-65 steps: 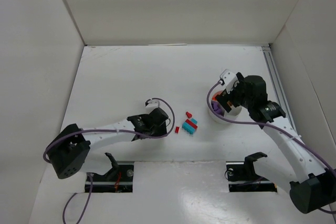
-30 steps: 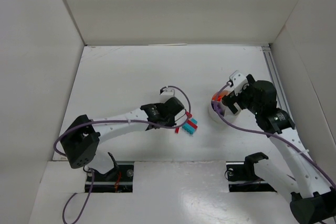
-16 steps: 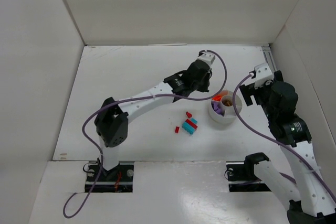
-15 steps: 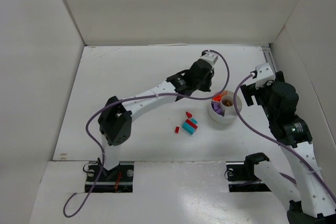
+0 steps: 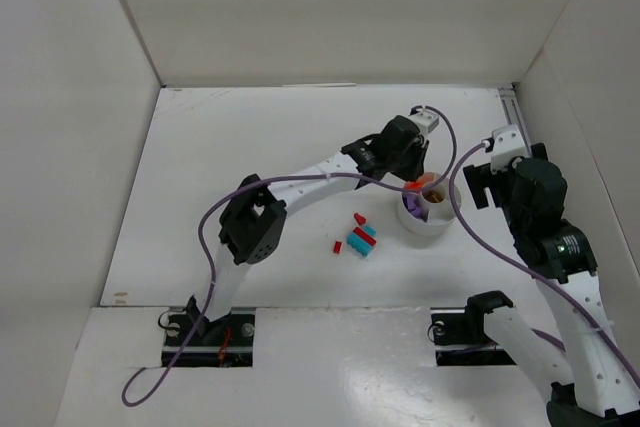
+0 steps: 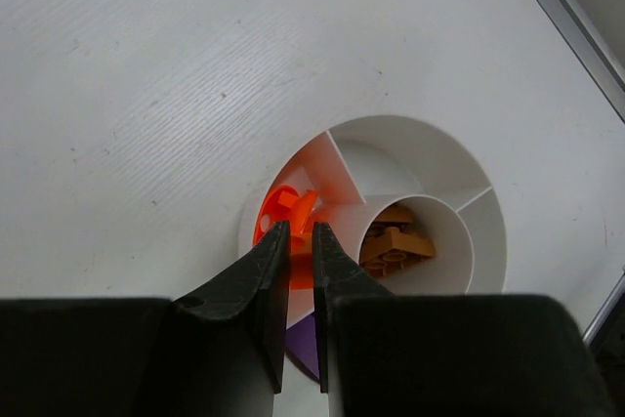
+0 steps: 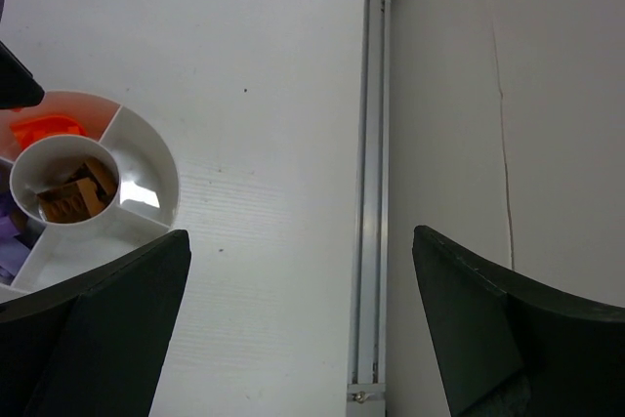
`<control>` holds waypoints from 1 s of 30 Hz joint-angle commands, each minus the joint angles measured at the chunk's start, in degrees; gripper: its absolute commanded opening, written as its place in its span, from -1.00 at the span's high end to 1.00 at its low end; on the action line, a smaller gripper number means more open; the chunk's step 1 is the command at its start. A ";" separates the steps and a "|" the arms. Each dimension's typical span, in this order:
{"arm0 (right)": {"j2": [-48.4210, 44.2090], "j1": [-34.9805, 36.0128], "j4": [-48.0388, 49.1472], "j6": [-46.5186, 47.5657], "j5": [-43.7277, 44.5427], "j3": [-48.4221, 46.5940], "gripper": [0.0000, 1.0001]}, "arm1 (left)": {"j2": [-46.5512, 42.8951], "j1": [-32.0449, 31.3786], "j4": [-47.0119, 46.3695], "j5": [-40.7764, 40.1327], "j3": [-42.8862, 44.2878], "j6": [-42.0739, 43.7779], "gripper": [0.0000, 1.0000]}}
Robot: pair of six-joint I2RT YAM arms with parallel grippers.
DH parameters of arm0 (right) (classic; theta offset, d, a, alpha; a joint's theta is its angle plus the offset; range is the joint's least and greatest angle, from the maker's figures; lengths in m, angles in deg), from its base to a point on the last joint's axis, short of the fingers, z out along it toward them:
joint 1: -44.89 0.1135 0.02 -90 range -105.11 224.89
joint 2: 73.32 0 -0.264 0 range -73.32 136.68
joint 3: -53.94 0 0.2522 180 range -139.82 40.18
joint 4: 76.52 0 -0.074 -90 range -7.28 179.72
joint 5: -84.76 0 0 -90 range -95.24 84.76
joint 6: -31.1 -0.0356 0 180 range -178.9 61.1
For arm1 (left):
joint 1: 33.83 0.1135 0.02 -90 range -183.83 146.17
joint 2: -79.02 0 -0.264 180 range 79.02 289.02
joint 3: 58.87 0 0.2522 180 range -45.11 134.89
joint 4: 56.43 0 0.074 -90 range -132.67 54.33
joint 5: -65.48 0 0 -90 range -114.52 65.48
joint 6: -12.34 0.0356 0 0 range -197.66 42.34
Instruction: Sort the legos into containers by color
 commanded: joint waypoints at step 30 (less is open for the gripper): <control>-1.21 -0.39 -1.30 6.63 -13.44 -3.59 -0.99 | -22.26 7.47 -6.53 0.63 -17.84 -4.08 0.05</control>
